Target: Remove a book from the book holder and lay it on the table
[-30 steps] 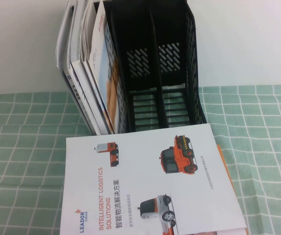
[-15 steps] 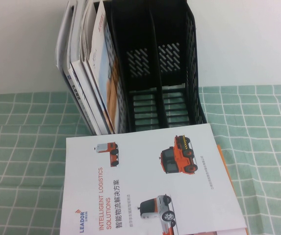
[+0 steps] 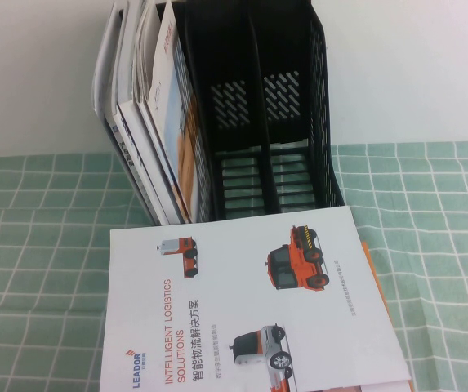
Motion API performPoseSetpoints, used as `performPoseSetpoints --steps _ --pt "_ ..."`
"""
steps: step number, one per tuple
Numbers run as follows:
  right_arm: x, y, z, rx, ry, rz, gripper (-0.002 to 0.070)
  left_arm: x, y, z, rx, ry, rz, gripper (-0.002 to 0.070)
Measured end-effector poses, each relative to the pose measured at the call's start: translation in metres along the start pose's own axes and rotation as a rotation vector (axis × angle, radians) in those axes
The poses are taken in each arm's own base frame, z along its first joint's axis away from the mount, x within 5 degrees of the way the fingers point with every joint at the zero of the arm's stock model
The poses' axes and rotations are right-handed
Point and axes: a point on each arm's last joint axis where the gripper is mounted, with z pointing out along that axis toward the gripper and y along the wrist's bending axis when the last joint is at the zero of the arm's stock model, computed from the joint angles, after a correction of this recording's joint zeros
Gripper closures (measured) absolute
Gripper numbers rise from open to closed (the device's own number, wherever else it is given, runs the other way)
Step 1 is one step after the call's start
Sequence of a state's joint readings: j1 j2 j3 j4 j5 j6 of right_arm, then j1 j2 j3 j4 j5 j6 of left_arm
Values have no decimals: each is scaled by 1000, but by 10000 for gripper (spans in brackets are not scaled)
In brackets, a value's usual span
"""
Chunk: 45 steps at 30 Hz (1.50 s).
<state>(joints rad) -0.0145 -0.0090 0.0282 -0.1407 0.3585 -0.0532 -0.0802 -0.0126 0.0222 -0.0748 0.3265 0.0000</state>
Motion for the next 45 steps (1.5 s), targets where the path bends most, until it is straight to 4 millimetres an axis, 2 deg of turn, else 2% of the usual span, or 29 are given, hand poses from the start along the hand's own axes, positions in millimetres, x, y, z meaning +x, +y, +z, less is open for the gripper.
performPoseSetpoints --steps 34,39,45 --pt "0 0 0 2 -3 -4 678 0 0 0 2 -9 -5 678" --pt "-12 -1 -1 11 -130 -12 678 -12 -1 0 21 -137 -69 678" --pt "-40 -2 -9 32 -455 -42 678 -38 1 -8 22 -444 -156 678"
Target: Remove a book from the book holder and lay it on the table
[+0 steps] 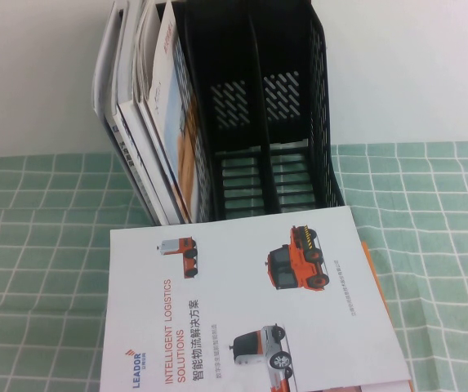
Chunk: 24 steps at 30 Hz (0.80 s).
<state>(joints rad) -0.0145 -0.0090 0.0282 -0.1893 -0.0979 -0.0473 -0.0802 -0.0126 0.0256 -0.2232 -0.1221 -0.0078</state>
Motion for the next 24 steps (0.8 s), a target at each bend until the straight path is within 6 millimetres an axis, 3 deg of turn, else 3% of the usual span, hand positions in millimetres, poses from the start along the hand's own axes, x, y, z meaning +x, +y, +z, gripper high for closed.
performPoseSetpoints --steps 4,9,12,18,24 --pt "-17 -1 -2 8 -190 -7 678 -17 0 -2 0 -186 -37 678" --pt "-25 -1 -3 21 -273 -53 678 -27 1 -4 -1 -305 -82 678" --pt "-27 -3 -3 24 -230 -53 678 -33 -4 -2 14 -199 -93 678" --pt "-63 -16 -9 44 -84 -51 678 -65 -21 1 47 47 -72 678" --pt "-98 -26 6 26 51 -10 678 -90 -32 38 28 335 -61 678"
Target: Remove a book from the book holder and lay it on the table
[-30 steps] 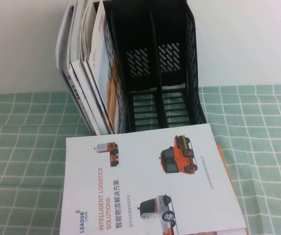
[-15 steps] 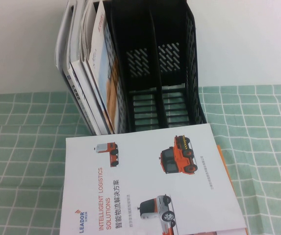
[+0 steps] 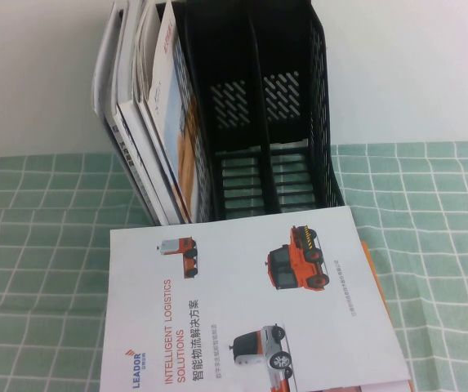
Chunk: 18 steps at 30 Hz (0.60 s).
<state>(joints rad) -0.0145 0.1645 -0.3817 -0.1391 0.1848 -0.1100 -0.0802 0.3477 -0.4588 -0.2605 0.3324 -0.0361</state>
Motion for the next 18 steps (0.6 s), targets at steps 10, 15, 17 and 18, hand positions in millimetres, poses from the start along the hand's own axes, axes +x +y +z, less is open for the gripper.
performPoseSetpoints --steps 10,15,17,18 --pt "-22 7 74 -87 3 -94 678 -64 -17 86 20 190 70 678" --pt "-23 38 111 -292 -89 -152 678 -84 -37 123 115 213 118 678" --pt "-24 56 125 -418 -124 -161 678 -89 -48 135 151 221 124 678" --pt "-25 65 131 -491 -130 -148 678 -91 -53 142 169 228 129 678"
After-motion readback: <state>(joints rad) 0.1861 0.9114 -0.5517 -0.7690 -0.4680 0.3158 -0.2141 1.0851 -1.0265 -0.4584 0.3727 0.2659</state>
